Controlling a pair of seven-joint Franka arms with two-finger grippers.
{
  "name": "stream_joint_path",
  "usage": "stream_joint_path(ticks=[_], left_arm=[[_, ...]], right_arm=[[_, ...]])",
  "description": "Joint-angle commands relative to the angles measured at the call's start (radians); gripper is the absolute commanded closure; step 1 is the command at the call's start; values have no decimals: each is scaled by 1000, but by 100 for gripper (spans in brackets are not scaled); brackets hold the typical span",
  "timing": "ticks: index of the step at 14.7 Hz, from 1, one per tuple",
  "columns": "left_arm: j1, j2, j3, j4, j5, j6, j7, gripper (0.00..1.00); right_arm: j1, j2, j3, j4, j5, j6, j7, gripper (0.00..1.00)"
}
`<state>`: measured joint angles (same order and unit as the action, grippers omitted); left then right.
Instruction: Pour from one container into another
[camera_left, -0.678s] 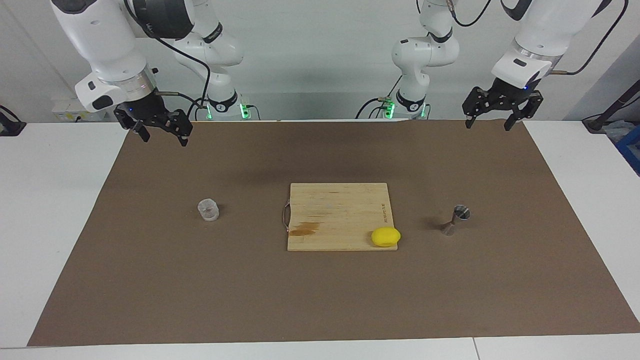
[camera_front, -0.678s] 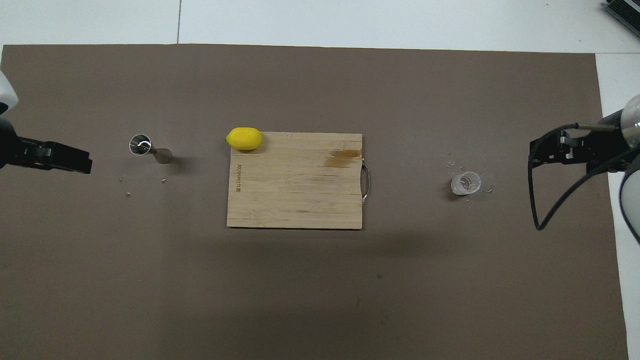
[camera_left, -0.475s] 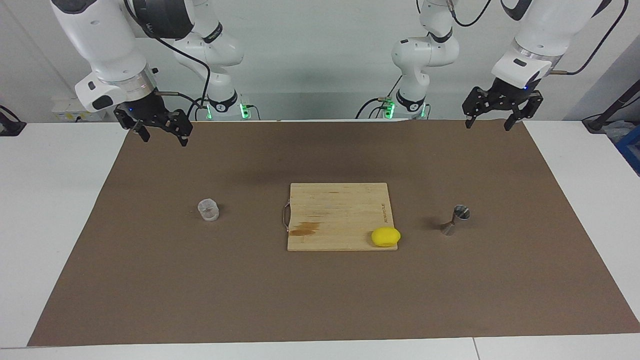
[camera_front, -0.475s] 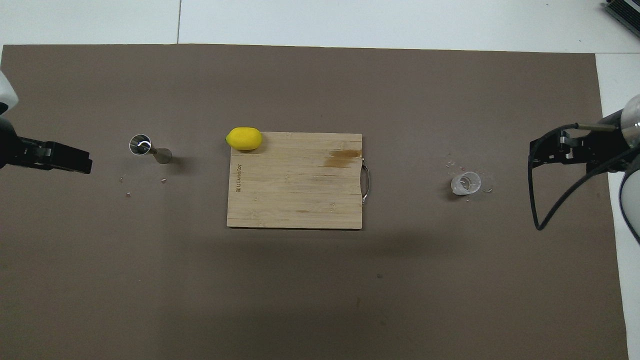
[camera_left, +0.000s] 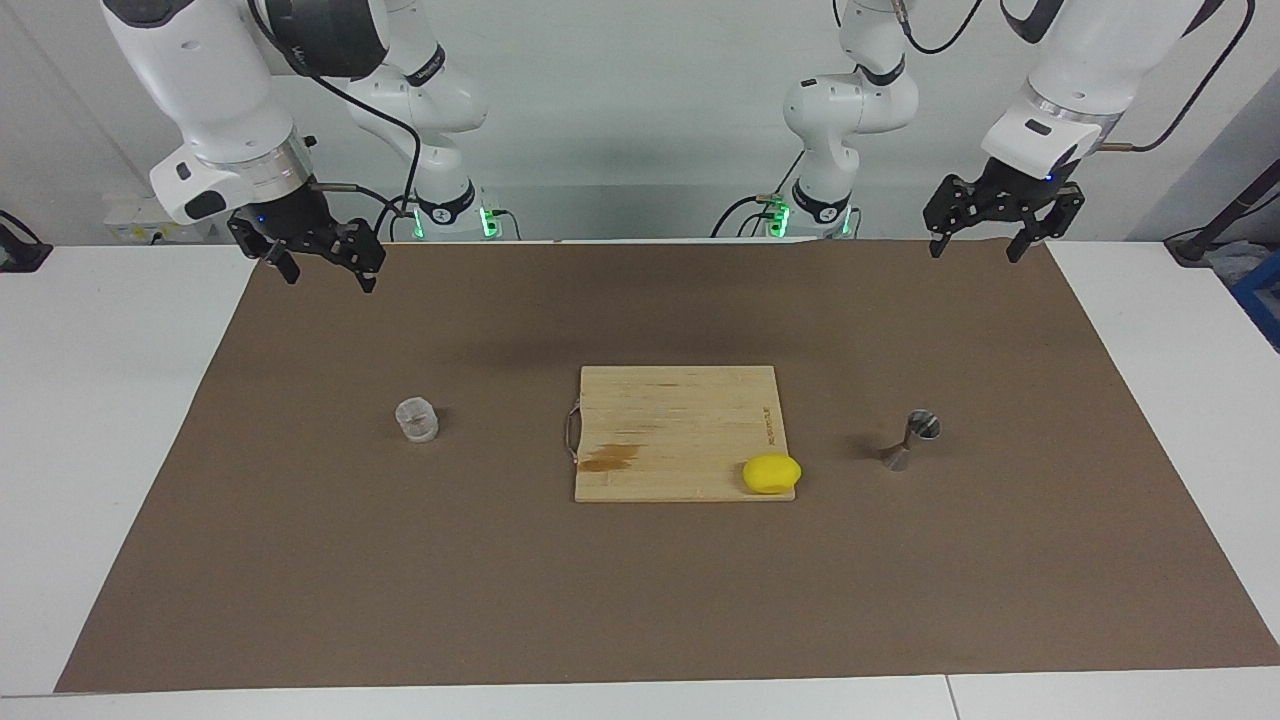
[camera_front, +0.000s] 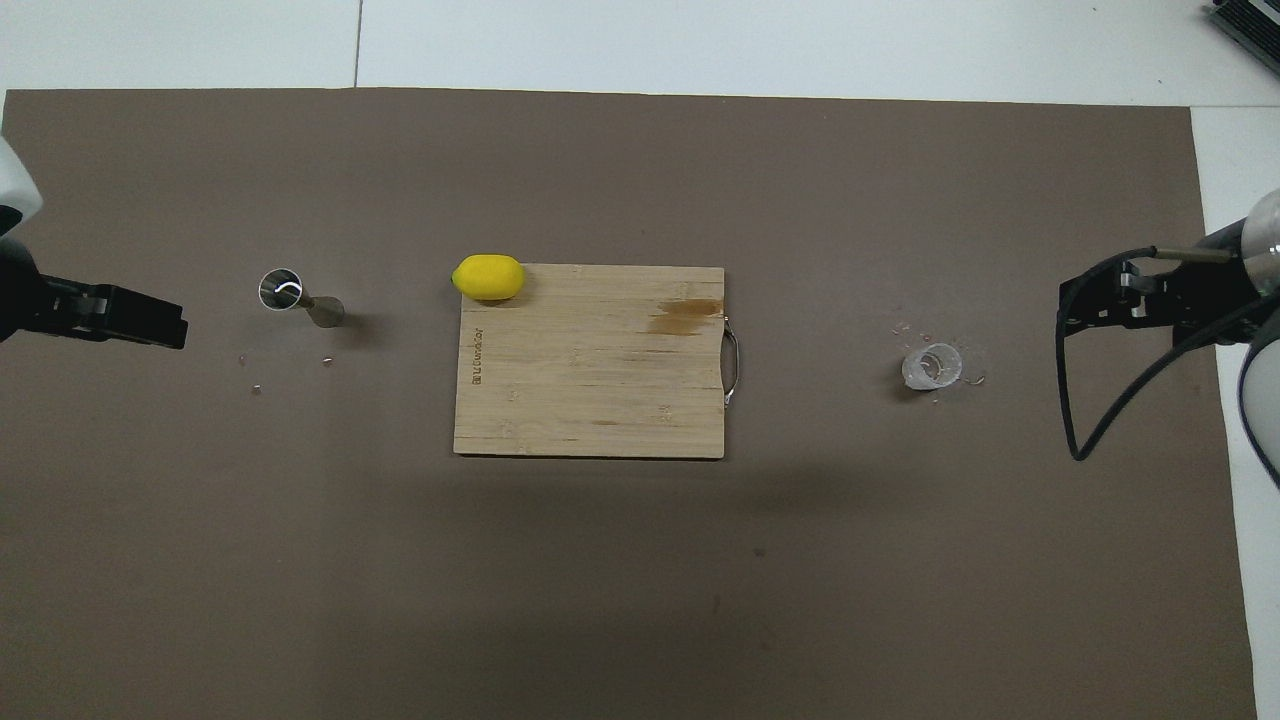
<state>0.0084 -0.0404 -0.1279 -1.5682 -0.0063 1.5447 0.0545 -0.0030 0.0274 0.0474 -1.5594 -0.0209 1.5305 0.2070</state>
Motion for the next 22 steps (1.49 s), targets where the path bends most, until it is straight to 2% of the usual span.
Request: stream_joint_path(ticks=[1, 7, 11, 13, 15, 19, 22], left_arm=[[-2, -36, 1, -71, -9, 64, 7, 0], [-34, -19, -1, -67, -3, 58, 1, 0], [-19, 10, 1, -72, -7, -12, -151, 0], [-16, 69, 11, -37, -15, -102, -267, 0], [28, 147, 16, 31, -104, -167, -306, 0], [123, 215, 34, 33, -257, -160, -656, 0], [169, 203, 34, -53, -345, 1, -945, 0]], right_arm=[[-12, -6, 6, -8, 2, 2, -20, 0], [-12, -6, 6, -8, 2, 2, -20, 0], [-12, -6, 6, -8, 2, 2, -20, 0], [-12, -6, 6, -8, 2, 2, -18, 0], [-12, -6, 6, -8, 2, 2, -18, 0], [-12, -6, 6, -8, 2, 2, -18, 0], [-12, -6, 6, -8, 2, 2, -18, 0]])
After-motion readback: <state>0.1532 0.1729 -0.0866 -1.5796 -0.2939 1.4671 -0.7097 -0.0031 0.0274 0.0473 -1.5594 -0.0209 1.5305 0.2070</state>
